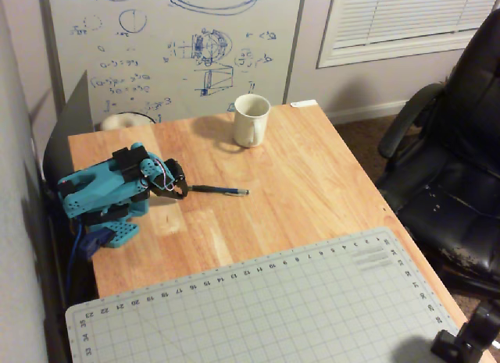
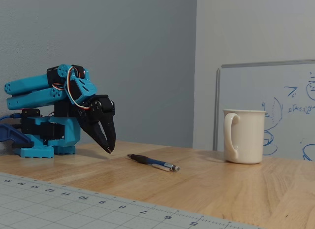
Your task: Touch the pen.
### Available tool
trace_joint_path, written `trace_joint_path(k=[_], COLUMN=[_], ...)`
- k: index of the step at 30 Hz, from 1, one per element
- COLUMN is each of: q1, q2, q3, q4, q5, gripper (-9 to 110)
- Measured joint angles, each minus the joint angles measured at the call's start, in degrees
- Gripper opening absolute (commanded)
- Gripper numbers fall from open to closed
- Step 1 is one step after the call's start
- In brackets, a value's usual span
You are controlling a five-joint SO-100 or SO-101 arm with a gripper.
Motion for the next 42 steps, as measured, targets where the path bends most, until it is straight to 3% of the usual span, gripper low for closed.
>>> trace_joint_path(k=[32, 42], q1=[0.0, 0.0], q2=[0.26, -11.34], q3=[0.0, -16.61], q4=[0.0, -2.55], q5=[0.0, 0.0], gripper=[1, 1])
